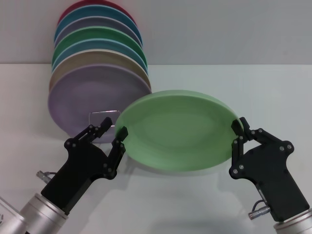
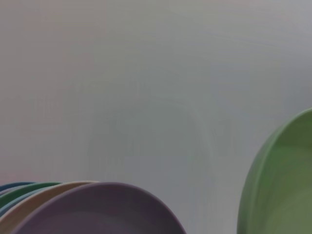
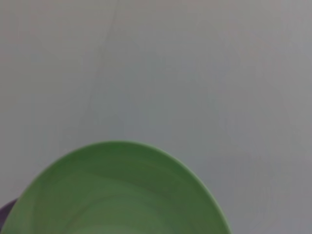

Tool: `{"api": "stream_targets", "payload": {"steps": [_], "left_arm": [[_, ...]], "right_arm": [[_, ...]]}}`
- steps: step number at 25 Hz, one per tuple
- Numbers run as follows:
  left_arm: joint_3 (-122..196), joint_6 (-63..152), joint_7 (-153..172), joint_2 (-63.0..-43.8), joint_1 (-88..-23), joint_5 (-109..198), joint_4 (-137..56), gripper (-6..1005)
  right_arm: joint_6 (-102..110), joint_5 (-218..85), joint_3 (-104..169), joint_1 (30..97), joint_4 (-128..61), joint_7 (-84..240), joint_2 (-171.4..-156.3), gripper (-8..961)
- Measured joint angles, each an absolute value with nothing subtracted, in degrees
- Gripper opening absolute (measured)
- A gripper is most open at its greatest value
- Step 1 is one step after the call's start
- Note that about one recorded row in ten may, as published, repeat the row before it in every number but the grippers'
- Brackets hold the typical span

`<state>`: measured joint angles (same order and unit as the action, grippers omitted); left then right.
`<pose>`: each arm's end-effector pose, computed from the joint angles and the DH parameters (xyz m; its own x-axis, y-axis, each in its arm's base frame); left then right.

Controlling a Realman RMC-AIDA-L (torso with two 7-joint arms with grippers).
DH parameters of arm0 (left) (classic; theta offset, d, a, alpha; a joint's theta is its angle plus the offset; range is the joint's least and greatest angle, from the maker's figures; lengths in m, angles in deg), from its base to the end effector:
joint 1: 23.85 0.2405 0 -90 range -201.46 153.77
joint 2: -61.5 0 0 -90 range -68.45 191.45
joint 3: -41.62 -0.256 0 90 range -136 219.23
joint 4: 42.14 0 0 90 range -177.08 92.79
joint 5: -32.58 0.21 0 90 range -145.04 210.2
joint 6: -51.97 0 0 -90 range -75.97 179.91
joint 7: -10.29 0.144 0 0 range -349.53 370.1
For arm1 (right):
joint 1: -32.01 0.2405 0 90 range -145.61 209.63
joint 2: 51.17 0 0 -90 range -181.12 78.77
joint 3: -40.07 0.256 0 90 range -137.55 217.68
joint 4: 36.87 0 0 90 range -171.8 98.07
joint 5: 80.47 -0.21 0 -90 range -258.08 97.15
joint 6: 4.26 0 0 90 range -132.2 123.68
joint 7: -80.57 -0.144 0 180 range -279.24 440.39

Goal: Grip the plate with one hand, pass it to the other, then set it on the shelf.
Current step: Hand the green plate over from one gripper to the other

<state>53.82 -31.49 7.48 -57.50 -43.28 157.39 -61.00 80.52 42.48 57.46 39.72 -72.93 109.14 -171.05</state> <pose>-0.2614 0.2477 -0.0816 0.6550 -0.1719 0.7358 0.5230 -0.5996 -0.6057 0.2385 0.2068 -0.0837 0.7568 0.3352 -0.5611 -0.4781 -0.3014 -0.8250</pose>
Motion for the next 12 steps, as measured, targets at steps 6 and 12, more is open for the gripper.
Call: {"api": "stream_targets", "payload": {"steps": [6,12], "left_arm": [[53.8,-31.4,7.5,-57.50,-43.4,157.7,-61.0,310],[53.8,-30.9,7.5,-57.50,-43.4,157.7,-61.2,142]], "right_arm": [[80.3,42.5,57.5,40.0,-72.9,109.1,-171.06,22],[80.1,42.5,57.5,40.4,-72.9,109.1,-171.06,21]]}}
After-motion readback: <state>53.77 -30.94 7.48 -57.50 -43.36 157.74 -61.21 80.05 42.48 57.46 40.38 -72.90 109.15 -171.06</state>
